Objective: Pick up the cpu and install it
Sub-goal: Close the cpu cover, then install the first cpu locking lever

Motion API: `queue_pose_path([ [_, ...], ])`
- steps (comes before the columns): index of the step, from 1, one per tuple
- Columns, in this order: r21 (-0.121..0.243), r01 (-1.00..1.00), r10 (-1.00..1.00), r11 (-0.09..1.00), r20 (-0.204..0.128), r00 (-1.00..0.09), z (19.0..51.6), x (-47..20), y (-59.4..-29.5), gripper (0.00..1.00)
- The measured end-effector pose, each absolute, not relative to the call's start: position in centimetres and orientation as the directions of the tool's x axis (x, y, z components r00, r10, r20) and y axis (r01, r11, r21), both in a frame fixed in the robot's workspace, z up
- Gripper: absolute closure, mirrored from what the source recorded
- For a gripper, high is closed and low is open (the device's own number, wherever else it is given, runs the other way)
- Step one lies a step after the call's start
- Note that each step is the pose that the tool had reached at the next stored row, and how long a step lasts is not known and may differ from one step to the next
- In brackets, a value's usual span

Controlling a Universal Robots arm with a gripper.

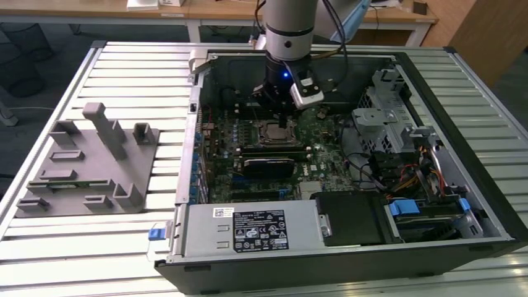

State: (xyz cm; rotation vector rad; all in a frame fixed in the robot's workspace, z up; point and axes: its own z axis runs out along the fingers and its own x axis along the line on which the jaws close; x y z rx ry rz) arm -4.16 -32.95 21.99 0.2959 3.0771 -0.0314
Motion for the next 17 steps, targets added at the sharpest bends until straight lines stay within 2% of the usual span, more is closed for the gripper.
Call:
queue_pose_path([
  [17,-0.015,0.19,0.189,0.982,-0.052,-0.981,21.9,-5.2,-33.0,0.89],
])
